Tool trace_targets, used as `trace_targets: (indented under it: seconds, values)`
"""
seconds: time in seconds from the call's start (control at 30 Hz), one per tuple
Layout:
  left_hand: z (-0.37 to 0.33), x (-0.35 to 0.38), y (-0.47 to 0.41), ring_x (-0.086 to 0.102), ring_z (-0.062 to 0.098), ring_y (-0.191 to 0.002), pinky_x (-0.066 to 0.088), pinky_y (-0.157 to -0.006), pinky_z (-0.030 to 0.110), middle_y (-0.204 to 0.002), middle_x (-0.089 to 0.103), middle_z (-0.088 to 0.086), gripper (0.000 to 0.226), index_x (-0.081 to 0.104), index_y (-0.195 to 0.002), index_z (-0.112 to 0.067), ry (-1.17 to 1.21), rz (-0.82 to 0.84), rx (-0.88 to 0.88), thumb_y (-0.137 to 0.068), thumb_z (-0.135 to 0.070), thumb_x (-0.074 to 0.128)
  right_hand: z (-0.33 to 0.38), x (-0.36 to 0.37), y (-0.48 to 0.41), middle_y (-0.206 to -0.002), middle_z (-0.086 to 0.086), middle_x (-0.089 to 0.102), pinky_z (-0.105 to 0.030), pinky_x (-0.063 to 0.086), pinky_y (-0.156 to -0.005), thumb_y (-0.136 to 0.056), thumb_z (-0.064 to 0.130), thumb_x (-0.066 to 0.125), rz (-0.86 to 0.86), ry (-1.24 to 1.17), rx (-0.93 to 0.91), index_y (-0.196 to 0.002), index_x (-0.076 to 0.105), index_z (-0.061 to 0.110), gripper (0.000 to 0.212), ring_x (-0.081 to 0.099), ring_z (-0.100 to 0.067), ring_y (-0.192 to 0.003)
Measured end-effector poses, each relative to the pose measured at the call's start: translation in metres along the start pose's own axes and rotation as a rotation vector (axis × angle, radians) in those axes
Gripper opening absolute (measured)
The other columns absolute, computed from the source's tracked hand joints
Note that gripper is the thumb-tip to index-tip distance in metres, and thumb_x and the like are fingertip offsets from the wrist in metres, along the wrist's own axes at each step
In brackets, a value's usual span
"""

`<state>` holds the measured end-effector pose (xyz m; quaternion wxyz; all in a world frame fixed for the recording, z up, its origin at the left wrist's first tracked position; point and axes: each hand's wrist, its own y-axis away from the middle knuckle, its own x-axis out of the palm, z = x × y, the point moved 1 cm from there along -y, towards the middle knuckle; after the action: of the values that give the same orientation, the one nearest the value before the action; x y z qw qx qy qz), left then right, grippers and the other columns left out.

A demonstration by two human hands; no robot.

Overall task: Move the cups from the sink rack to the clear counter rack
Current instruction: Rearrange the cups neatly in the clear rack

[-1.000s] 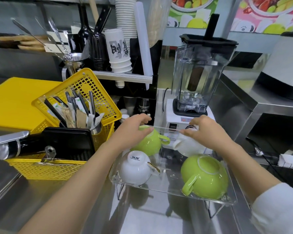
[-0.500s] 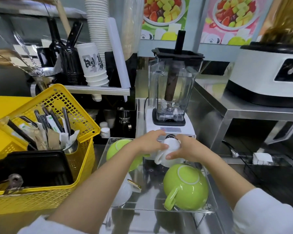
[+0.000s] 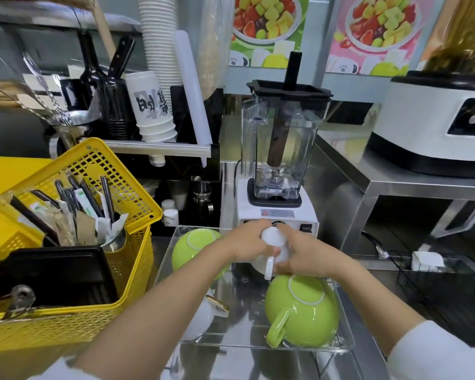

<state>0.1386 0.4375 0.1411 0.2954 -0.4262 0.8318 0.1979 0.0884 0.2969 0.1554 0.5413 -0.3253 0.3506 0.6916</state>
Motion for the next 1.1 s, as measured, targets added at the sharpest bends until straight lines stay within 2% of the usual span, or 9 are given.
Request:
trace_targets:
  seconds: [0.2, 0.3, 0.37, 0.43, 0.57, 0.73, 0.9, 1.03, 1.1]
  values:
    - [0.002, 0.002, 0.001, 0.055, 0.025, -0.101, 0.046, -0.088, 0.047, -0.112, 0.058, 0.002, 0.043, 0.050, -0.108, -0.024, -0.170, -0.079, -0.039, -0.073, -0.045, 0.062, 0.005, -0.004, 0.005, -0.114, -0.003, 0.058, -0.025, 0.050, -0.080, -0.069, 0.025, 0.076, 0.109, -0.134, -0.022, -0.117, 0.043, 0.025, 0.058, 0.059, -0.017, -0.095]
    - [-0.001, 0.003, 0.004, 0.053, 0.027, -0.102, 0.045, -0.085, 0.043, -0.113, 0.056, 0.005, 0.045, 0.047, -0.109, -0.020, -0.289, -0.112, -0.066, -0.075, -0.047, 0.059, 0.001, 0.005, 0.002, -0.109, -0.007, 0.058, -0.040, 0.054, -0.085, -0.044, 0.049, 0.080, -0.011, -0.172, 0.050, -0.102, 0.052, 0.033, 0.066, 0.061, -0.022, -0.097]
    - [-0.002, 0.002, 0.004, 0.053, 0.028, -0.101, 0.044, -0.081, 0.040, -0.113, 0.056, 0.006, 0.046, 0.047, -0.108, -0.019, -0.299, -0.121, -0.080, -0.075, -0.048, 0.060, -0.002, 0.013, 0.000, -0.108, -0.007, 0.056, -0.042, 0.052, -0.084, -0.037, 0.053, 0.076, -0.067, -0.116, 0.102, -0.101, 0.049, 0.030, 0.073, 0.058, -0.024, -0.096]
    - [0.000, 0.001, 0.003, 0.054, 0.028, -0.098, 0.045, -0.081, 0.041, -0.111, 0.057, 0.005, 0.048, 0.047, -0.106, -0.020, -0.289, -0.129, -0.096, -0.073, -0.051, 0.062, 0.001, 0.017, 0.002, -0.111, -0.007, 0.052, -0.040, 0.049, -0.085, -0.042, 0.049, 0.078, -0.053, -0.068, 0.134, -0.107, 0.043, 0.027, 0.076, 0.056, -0.026, -0.098]
    - [0.003, 0.000, 0.002, 0.056, 0.029, -0.097, 0.047, -0.084, 0.045, -0.109, 0.058, 0.005, 0.052, 0.049, -0.103, -0.019, -0.274, -0.127, -0.106, -0.070, -0.055, 0.063, 0.004, 0.017, 0.003, -0.108, -0.006, 0.058, -0.040, 0.050, -0.085, -0.059, 0.030, 0.078, -0.033, -0.110, 0.143, -0.108, 0.044, 0.021, 0.060, 0.057, -0.024, -0.096]
    - [0.007, -0.006, -0.001, 0.054, 0.027, -0.104, 0.046, -0.091, 0.048, -0.119, 0.053, 0.008, 0.058, 0.047, -0.116, -0.018, -0.182, 0.026, -0.039, -0.070, -0.046, 0.068, 0.007, 0.019, 0.003, -0.104, -0.005, 0.060, -0.046, 0.051, -0.085, -0.061, 0.027, 0.072, -0.053, -0.093, 0.176, -0.107, 0.042, 0.020, 0.056, 0.058, -0.027, -0.095]
    - [0.012, -0.014, 0.002, 0.036, 0.023, -0.131, 0.034, -0.109, 0.040, -0.149, 0.029, 0.003, 0.094, 0.018, -0.143, -0.030, -0.167, 0.186, -0.001, -0.066, -0.024, 0.072, 0.009, 0.017, 0.005, -0.103, -0.002, 0.063, -0.040, 0.051, -0.081, -0.060, 0.024, 0.068, -0.102, -0.190, 0.132, -0.112, 0.047, 0.023, 0.056, 0.059, -0.022, -0.093]
    - [0.012, -0.007, -0.001, 0.038, 0.019, -0.131, 0.034, -0.109, 0.038, -0.148, 0.036, -0.001, 0.091, 0.024, -0.141, -0.036, -0.199, 0.072, 0.043, -0.068, -0.026, 0.077, 0.007, 0.009, 0.006, -0.098, -0.002, 0.060, -0.029, 0.044, -0.064, -0.069, 0.019, 0.066, -0.104, -0.186, 0.120, -0.114, 0.047, 0.023, 0.049, 0.056, -0.019, -0.082]
    - [0.014, -0.007, -0.001, 0.041, 0.019, -0.128, 0.036, -0.107, 0.037, -0.146, 0.037, -0.001, 0.090, 0.027, -0.138, -0.040, -0.181, 0.046, 0.034, -0.065, -0.033, 0.079, 0.005, 0.006, 0.007, -0.093, -0.004, 0.060, -0.030, 0.043, -0.063, -0.069, 0.017, 0.064, -0.080, -0.169, 0.093, -0.108, 0.050, 0.019, 0.041, 0.054, -0.018, -0.074]
